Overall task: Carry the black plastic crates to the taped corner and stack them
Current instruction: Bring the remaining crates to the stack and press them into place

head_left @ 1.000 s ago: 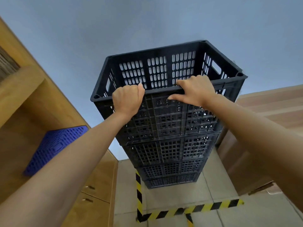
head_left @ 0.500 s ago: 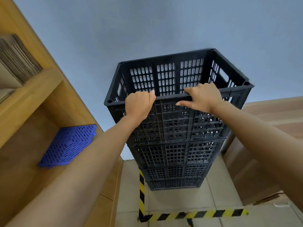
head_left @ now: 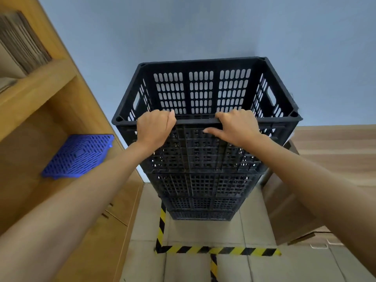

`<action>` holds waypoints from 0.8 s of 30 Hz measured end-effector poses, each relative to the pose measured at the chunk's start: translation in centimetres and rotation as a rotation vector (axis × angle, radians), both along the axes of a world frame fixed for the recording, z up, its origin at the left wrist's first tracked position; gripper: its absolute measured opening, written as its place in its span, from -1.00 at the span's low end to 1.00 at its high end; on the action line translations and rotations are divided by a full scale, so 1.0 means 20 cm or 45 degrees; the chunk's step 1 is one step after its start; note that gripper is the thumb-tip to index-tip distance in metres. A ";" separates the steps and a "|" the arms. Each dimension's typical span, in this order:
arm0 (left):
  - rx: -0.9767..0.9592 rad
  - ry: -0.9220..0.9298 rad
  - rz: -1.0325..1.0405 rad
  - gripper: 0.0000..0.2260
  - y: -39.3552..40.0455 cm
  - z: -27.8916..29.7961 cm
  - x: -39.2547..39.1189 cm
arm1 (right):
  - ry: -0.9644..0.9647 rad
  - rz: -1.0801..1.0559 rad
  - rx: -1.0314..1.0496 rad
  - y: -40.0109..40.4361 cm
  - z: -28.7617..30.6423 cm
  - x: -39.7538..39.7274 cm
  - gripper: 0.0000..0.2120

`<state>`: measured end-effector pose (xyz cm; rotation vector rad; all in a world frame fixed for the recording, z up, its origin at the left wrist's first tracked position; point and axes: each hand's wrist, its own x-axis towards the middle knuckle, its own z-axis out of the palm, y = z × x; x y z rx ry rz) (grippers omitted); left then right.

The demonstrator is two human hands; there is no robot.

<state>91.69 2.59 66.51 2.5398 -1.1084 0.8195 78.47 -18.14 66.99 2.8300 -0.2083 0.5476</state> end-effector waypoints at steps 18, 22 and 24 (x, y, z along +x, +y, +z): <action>0.495 -0.165 0.093 -0.81 -0.10 0.04 0.14 | 0.048 -0.042 0.184 -0.10 0.04 0.22 -0.38; 0.258 -0.172 0.046 -0.48 -0.03 0.02 0.02 | 0.012 -0.030 0.139 -0.03 0.00 0.09 -0.39; 0.215 -0.189 0.068 -0.50 -0.01 0.01 -0.02 | 0.004 -0.018 0.120 -0.01 -0.01 0.05 -0.40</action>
